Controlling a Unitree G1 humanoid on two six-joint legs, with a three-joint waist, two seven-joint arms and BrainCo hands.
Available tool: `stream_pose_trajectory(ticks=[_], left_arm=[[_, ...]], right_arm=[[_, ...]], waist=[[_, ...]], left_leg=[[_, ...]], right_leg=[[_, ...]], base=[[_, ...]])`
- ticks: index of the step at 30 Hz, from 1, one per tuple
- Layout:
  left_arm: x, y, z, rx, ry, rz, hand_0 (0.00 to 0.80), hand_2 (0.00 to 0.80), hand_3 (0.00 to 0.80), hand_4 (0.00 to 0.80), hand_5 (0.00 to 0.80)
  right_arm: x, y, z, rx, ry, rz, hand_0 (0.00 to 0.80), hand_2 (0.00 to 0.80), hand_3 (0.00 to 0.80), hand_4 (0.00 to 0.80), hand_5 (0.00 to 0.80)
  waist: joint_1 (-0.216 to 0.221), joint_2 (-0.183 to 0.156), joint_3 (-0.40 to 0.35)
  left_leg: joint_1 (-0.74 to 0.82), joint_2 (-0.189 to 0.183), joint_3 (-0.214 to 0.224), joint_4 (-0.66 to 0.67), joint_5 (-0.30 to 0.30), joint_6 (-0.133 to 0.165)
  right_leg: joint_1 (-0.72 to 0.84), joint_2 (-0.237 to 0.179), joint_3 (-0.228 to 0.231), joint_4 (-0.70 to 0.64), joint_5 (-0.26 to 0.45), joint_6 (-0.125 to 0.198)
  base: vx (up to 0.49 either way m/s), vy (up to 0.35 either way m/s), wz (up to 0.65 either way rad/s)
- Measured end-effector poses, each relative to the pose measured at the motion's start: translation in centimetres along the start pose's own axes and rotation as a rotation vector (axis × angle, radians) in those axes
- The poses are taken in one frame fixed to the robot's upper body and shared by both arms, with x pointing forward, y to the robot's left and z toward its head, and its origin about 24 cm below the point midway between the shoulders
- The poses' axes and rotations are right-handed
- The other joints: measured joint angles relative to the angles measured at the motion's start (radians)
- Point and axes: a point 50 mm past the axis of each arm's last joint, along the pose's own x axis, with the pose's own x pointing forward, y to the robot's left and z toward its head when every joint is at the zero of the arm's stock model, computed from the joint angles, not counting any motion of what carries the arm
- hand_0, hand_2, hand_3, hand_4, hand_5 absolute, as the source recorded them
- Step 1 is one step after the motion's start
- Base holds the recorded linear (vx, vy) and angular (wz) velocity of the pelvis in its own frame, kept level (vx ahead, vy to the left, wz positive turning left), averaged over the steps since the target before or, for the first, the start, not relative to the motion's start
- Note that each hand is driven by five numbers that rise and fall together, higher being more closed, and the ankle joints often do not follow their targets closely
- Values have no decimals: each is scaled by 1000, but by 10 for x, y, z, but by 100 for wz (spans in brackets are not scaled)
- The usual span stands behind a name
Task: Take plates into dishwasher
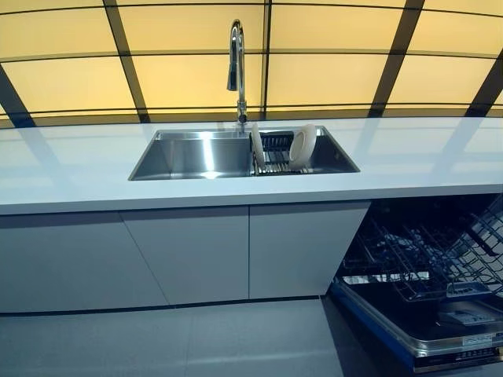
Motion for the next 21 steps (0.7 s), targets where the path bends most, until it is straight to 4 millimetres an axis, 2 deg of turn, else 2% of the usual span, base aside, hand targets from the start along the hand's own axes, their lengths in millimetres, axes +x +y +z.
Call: stream_pose_trajectory(ticks=[21], left_arm=[[0,1,0,2,11,-5,0,0,0,0,0]], right_arm=[[0,0,3,-9,13,10,0,0,0,0,0]], waist=[[0,-5,-6]], left_leg=[[18,1,20,0,0,0]], right_leg=[[4,0,14,0,6,1]], base=[[5,-10,-1]])
